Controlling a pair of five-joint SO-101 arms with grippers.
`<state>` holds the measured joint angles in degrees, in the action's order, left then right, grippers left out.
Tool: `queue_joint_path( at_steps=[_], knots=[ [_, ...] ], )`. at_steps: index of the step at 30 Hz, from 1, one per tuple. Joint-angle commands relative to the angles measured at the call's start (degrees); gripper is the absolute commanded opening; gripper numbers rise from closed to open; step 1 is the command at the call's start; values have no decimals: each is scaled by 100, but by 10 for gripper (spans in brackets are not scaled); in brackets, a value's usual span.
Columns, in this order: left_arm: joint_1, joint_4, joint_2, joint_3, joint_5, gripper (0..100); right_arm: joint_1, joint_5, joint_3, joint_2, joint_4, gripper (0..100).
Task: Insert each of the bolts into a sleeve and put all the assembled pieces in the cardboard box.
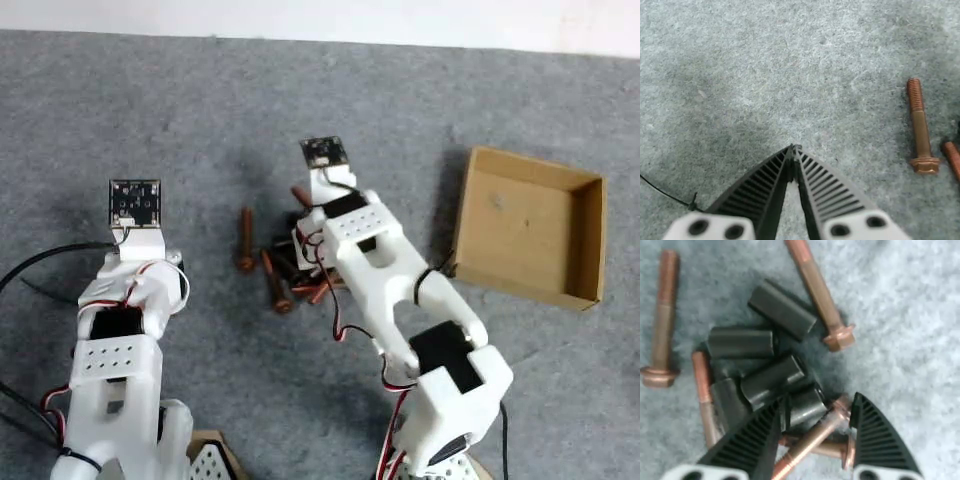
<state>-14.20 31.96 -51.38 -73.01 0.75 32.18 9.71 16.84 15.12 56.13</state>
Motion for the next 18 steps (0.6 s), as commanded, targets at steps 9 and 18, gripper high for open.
queue_joint_path(
  at_steps=[9, 18],
  knots=[
    [-75, -97, -136, 31, -35, 7, 75, 79, 22, 101, 330, 176],
    [-75, -97, -136, 31, -35, 7, 136, 79, 48, -418, 330, 176]
  ],
)
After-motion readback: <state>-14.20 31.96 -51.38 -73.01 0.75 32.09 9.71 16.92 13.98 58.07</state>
